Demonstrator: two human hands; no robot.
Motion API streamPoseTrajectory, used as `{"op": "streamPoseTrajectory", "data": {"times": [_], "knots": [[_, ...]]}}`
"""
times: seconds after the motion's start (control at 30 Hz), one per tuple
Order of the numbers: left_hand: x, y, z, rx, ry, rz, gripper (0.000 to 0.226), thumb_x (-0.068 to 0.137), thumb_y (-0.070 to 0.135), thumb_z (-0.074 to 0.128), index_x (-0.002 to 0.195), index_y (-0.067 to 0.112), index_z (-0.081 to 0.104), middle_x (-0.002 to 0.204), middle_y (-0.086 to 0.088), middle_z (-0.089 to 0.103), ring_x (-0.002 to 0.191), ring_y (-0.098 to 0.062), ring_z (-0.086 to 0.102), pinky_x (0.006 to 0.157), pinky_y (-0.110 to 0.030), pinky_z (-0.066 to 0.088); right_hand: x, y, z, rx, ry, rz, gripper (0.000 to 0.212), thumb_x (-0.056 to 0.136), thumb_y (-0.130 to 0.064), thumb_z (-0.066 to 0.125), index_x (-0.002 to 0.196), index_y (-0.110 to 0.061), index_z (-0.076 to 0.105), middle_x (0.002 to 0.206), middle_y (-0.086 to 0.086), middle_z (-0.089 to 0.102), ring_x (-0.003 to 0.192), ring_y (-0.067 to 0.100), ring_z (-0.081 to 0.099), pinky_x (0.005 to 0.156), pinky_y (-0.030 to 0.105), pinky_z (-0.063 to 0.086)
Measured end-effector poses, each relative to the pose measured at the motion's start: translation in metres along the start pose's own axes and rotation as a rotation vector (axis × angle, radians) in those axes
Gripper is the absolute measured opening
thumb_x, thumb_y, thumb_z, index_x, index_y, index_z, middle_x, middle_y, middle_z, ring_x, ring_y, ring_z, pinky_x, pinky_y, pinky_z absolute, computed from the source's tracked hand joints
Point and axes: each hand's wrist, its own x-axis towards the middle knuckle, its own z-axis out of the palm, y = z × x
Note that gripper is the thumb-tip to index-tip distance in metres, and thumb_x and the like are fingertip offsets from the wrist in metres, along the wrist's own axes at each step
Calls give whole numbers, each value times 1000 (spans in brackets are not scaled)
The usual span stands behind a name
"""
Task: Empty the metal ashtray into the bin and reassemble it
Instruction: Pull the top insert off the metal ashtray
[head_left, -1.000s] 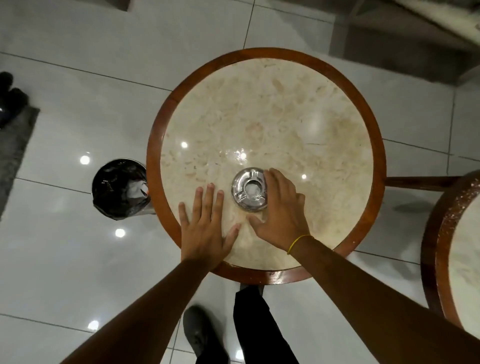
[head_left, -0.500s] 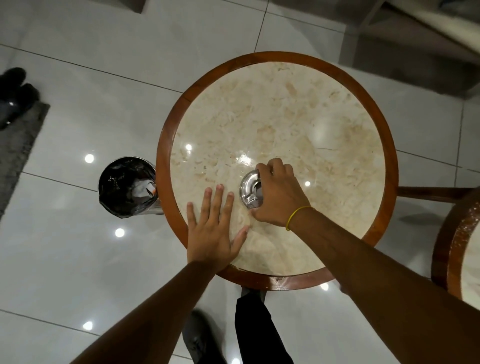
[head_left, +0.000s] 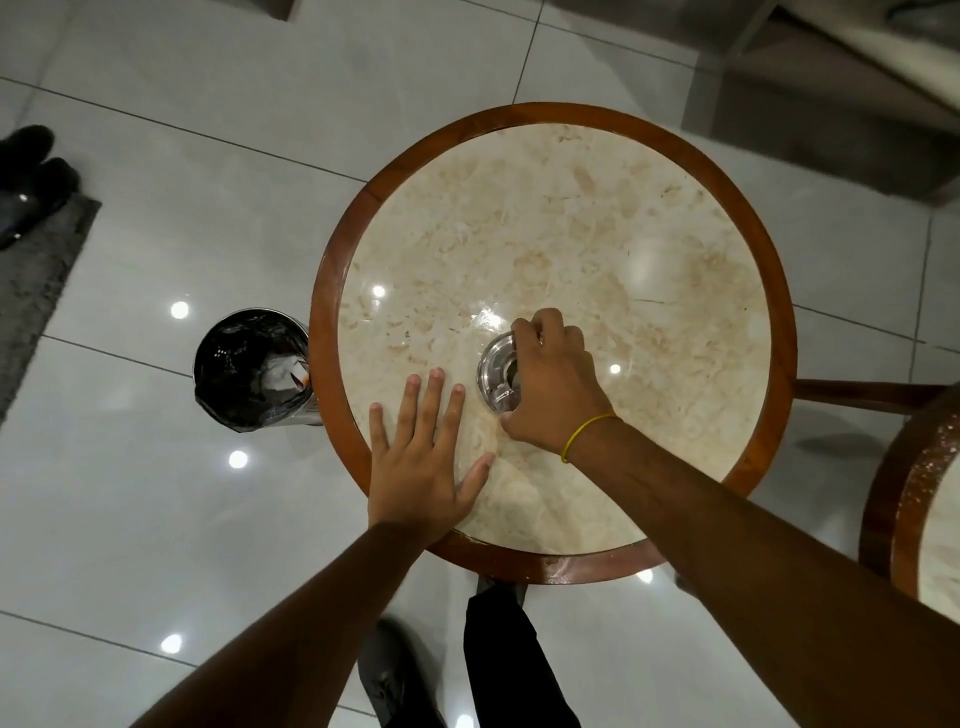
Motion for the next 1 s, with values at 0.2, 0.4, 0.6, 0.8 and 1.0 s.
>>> {"op": "streamPoseTrajectory", "data": {"times": [0.2, 0.4, 0.6, 0.8, 1.0], "knots": [[-1, -1, 2, -1, -8, -1, 90, 103, 72, 41, 174, 19, 25, 185, -10, 12, 171, -33, 7, 132, -71, 12, 5, 1, -5, -26, -71, 4, 87, 56, -33, 87, 130, -10, 48, 129, 8, 42, 109, 30, 47, 82, 42, 55], [0, -1, 2, -4, 6, 3, 91, 103, 72, 45, 174, 19, 26, 184, -10, 13, 171, -33, 8, 132, -71, 12, 9, -2, -7, -19, -95, 2, 86, 58, -28, 87, 131, -11, 46, 128, 6, 44, 112, 30, 47, 84, 44, 54], [0, -1, 2, -5, -14, 0, 90, 103, 72, 42, 174, 20, 25, 185, -10, 13, 171, -33, 8, 132, -71, 12, 9, -1, -5, 37, -79, -12, 82, 58, -21, 86, 128, -10, 44, 122, 10, 49, 108, 30, 50, 81, 41, 53], [1, -1, 3, 5, -33, -1, 90, 103, 73, 41, 175, 21, 23, 185, -9, 11, 171, -32, 5, 132, -71, 10, 9, 2, -1, 76, -81, 7, 89, 58, -30, 87, 131, -8, 43, 125, 13, 43, 111, 31, 47, 85, 39, 54], [-1, -1, 1, -3, -5, 3, 90, 103, 73, 37, 174, 19, 25, 184, -11, 14, 171, -34, 10, 133, -69, 9, 21, 16, -10, 199, -182, 105, 78, 69, -41, 85, 131, -9, 50, 131, 12, 38, 116, 33, 45, 99, 41, 48]]}}
